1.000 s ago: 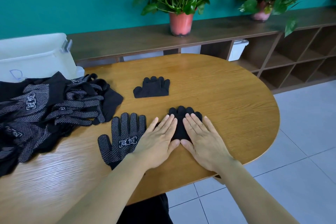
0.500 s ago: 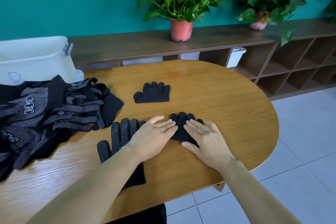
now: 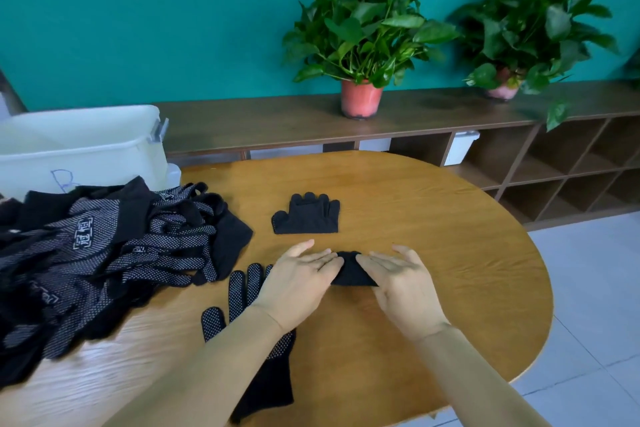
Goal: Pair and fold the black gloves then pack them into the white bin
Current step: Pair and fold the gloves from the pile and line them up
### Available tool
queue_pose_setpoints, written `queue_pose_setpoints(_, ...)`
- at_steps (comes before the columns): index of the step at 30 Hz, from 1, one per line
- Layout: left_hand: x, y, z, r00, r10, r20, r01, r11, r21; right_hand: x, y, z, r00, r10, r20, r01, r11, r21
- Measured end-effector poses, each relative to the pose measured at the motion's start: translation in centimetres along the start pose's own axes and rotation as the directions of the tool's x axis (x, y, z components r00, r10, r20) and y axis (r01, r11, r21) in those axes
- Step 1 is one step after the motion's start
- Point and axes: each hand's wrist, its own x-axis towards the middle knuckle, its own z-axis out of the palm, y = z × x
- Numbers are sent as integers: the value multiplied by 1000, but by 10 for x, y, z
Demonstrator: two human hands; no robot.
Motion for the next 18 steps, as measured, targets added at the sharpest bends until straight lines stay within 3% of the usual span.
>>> queue_pose_setpoints(6, 35, -46, -24, 992, -35, -118, 45, 995, 88, 66, 10, -2, 999, -14, 44, 12, 998, 57)
queue_pose_setpoints(18, 92, -155, -15, 993, -65, -102, 83, 981, 177, 182, 35, 61, 994, -29, 108, 23, 998, 56)
